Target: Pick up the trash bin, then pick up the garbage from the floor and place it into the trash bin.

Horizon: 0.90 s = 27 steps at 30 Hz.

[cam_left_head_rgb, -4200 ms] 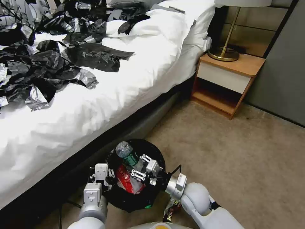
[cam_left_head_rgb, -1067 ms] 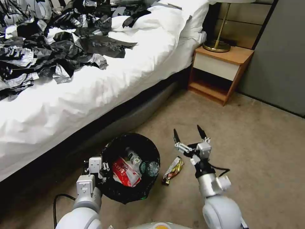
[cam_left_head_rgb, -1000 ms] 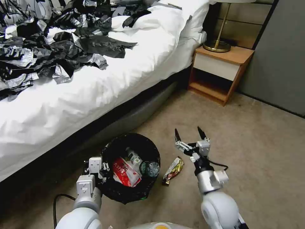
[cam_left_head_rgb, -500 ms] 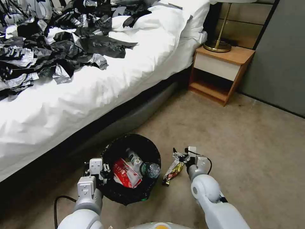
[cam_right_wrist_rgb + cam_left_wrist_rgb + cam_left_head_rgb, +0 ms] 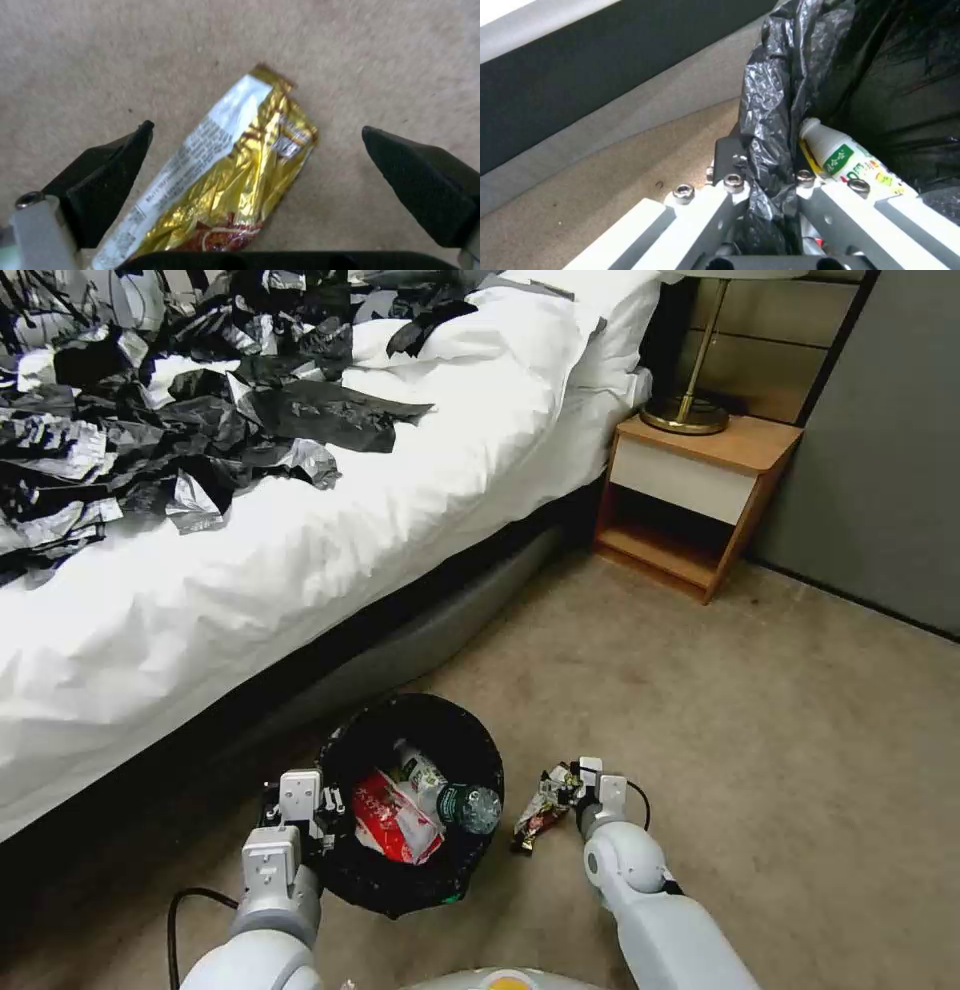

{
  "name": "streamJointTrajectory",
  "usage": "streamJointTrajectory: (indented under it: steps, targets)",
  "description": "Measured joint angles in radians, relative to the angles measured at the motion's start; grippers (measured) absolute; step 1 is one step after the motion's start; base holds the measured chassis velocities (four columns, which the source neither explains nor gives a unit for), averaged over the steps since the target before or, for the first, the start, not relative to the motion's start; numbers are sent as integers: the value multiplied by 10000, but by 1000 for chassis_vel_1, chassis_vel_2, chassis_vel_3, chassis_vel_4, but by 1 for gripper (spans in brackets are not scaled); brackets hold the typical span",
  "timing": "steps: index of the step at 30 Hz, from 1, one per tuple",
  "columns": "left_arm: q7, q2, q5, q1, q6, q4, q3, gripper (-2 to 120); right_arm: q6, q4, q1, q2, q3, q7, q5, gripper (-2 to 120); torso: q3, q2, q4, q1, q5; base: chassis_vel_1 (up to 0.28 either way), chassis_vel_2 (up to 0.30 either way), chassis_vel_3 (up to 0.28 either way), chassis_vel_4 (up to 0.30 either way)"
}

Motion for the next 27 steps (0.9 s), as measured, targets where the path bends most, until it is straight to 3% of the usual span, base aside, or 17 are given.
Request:
streamJointTrajectory:
  steps: [6,13,19,21,27]
  targets:
    - [-2,-8,1,36,-9,-4,-2,0,276,-760,200,256,91,-260,-345,100,0,0,0,0,0,0,0,0,0]
    - [-3,-17,30,97,-25,-59,-2,0,739,-1757,444,540,241,-574,-823,72,-2,1,-3,0,-9,0,0,0,0]
    - [-6,-12,48,133,-35,-120,-2,0,854,-1895,411,677,274,-574,-958,59,-3,3,-12,-1,-13,0,0,0,0]
    - [-6,-2,51,140,-37,-128,-1,0,870,-1869,382,703,277,-578,-993,53,-3,3,0,-2,-4,0,0,0,0]
    - [-9,14,51,139,-41,-136,1,0,933,-1814,330,702,276,-591,-1028,39,-2,3,2,-1,4,0,0,0,0]
